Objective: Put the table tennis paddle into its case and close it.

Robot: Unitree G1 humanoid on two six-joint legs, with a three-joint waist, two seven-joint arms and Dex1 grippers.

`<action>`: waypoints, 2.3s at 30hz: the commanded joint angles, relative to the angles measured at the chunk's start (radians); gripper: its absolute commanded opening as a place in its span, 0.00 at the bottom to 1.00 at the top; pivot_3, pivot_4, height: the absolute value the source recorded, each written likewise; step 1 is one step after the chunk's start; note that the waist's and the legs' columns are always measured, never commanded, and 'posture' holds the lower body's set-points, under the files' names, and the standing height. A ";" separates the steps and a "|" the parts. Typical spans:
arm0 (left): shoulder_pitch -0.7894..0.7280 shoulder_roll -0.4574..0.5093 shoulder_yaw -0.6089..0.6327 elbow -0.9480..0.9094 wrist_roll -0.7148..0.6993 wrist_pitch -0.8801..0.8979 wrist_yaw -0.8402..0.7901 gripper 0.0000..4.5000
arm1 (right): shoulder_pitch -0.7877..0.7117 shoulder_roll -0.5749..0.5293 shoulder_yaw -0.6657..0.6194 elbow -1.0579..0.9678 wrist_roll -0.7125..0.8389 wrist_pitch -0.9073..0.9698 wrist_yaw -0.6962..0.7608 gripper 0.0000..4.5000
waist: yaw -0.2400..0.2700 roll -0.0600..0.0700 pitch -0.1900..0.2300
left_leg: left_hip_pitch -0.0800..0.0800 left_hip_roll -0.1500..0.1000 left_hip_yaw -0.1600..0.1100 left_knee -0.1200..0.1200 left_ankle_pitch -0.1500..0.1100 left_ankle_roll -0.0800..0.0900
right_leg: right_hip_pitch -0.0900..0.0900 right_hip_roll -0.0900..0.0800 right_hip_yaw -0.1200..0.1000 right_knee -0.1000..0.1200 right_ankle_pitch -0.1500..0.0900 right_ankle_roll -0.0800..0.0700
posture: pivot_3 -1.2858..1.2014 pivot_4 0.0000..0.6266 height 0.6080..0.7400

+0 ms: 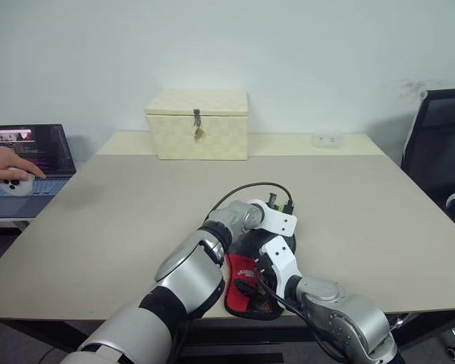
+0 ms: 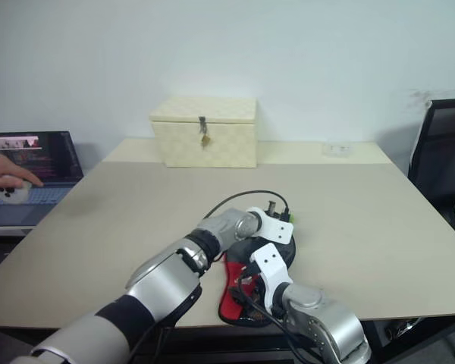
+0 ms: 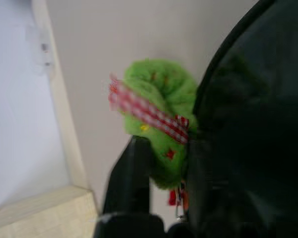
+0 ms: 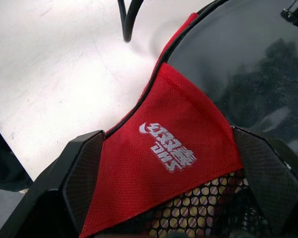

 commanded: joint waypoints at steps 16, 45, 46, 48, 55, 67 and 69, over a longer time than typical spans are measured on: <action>0.011 0.009 0.099 -0.040 -0.112 -0.047 -0.119 1.00 | 0.024 -0.005 0.084 0.160 0.026 0.088 0.053 1.00 | -0.006 0.001 -0.009 | 0.019 0.001 0.000 -0.001 -0.004 0.004 | 0.022 0.003 0.000 -0.008 -0.001 0.000 | 0.52 0.24 1.00; 0.151 0.208 0.558 -0.217 -0.662 -0.055 -0.591 1.00 | -0.244 0.013 -0.116 0.143 0.116 0.085 0.178 1.00 | -0.024 0.007 -0.004 | 0.021 0.005 0.001 -0.001 -0.004 0.004 | 0.022 0.009 0.002 -0.007 0.000 0.000 | 0.52 0.24 1.00; 0.165 0.218 0.564 -0.235 -0.676 -0.043 -0.606 1.00 | -0.254 0.004 -0.130 0.122 0.134 0.099 0.190 1.00 | -0.021 0.007 -0.003 | 0.018 0.005 0.000 0.000 -0.004 0.004 | 0.019 0.009 0.002 -0.006 0.000 0.000 | 0.52 0.24 1.00; 0.200 0.243 0.577 -0.289 -0.716 -0.007 -0.667 1.00 | -0.269 -0.019 -0.168 0.073 0.179 0.138 0.212 1.00 | -0.016 0.008 -0.001 | 0.012 0.005 -0.001 0.000 -0.004 0.004 | 0.013 0.008 0.002 -0.006 0.000 -0.001 | 0.52 0.24 1.00; 0.411 0.371 0.572 -0.593 -0.812 0.144 -0.851 1.00 | -0.299 -0.228 -0.328 -0.035 0.334 0.192 0.349 1.00 | -0.010 0.014 0.005 | 0.007 0.002 -0.004 -0.001 -0.005 0.005 | 0.012 -0.001 0.001 -0.009 0.001 -0.003 | 0.52 0.24 1.00; 0.538 0.335 0.484 -0.784 -0.801 0.224 -0.804 1.00 | -0.388 -0.522 -0.145 0.348 -0.005 -0.342 0.465 1.00 | 0.007 0.014 0.011 | 0.008 0.001 0.000 0.001 -0.005 0.006 | 0.013 -0.001 0.001 -0.009 0.000 0.000 | 0.52 0.24 1.00; 0.538 0.331 0.478 -0.782 -0.803 0.230 -0.796 1.00 | -0.410 -0.514 -0.095 0.459 -0.102 -0.469 0.451 1.00 | 0.004 0.014 0.012 | 0.008 0.001 0.001 0.001 -0.005 0.006 | 0.013 -0.001 0.002 -0.009 0.001 -0.001 | 0.52 0.24 1.00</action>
